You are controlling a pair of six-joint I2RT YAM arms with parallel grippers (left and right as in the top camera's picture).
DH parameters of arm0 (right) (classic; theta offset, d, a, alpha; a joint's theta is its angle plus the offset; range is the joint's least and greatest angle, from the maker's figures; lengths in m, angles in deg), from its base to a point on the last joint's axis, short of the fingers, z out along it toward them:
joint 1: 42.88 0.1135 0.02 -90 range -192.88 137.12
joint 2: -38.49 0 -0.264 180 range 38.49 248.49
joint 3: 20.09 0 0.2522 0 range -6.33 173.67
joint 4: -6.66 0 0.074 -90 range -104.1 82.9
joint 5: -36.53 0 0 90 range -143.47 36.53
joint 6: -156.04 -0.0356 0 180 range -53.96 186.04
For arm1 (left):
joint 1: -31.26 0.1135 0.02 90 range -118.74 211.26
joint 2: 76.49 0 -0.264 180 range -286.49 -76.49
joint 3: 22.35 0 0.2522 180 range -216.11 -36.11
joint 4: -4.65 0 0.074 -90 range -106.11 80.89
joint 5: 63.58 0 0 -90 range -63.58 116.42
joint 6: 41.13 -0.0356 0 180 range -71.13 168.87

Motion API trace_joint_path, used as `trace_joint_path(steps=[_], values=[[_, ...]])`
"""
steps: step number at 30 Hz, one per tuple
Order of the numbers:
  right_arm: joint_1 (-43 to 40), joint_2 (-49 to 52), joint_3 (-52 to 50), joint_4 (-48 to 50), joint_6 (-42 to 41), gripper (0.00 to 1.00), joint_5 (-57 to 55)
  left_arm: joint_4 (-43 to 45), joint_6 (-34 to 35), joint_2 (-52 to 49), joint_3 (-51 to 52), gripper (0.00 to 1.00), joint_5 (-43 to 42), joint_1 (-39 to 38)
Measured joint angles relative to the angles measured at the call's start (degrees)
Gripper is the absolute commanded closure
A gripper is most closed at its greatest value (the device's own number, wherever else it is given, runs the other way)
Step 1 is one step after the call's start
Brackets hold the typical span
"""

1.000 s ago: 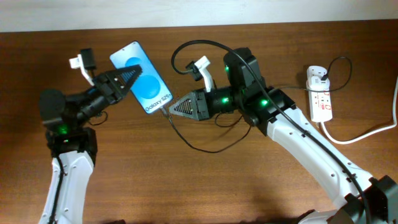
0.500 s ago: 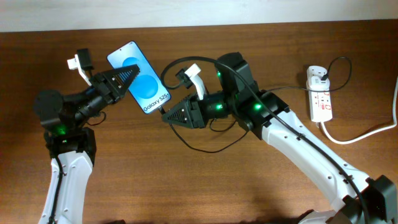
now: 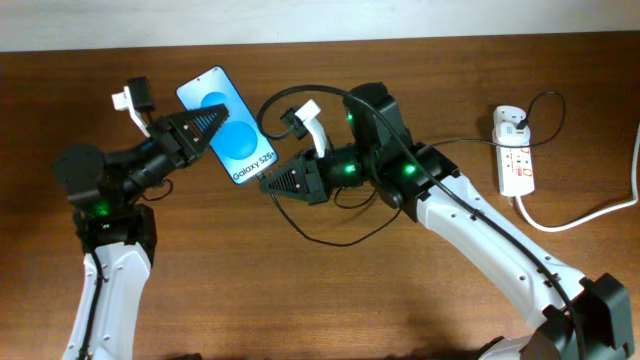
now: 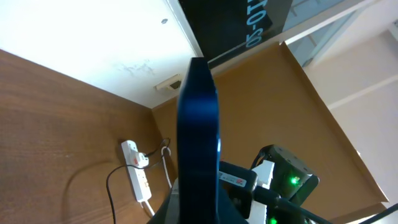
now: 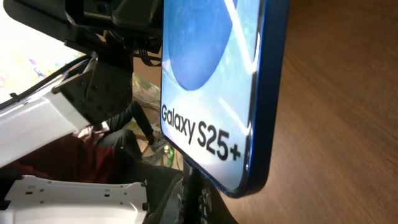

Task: Plug charger to phone and switch on socket
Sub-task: 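Push the cable plug into the phone's bottom port with the right gripper, then release the plug with the right gripper and lower the phone with the left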

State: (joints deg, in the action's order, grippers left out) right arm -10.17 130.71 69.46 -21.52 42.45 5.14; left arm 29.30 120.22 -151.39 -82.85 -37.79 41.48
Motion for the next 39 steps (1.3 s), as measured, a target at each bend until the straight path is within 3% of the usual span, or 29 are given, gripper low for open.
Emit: trace_joint_path(steps=[24,30,35,39], values=[[-0.7,0.4,-2.2,4.2,-6.2,0.95,5.8,-0.1,-0.5,0.0,0.4,1.0,-0.9,-2.5],[-1.1,0.4,-2.2,-0.5,-6.3,0.83,5.0,-0.7,-2.0,0.0,1.8,1.0,0.5,-3.6],[-1.0,0.4,-1.6,-1.9,-6.3,0.67,3.9,-0.2,-2.1,0.0,2.5,1.0,0.4,-2.7],[-1.5,0.4,0.6,-3.6,-5.4,0.61,-0.9,2.0,-0.4,0.0,3.6,1.0,-9.4,-2.6]])
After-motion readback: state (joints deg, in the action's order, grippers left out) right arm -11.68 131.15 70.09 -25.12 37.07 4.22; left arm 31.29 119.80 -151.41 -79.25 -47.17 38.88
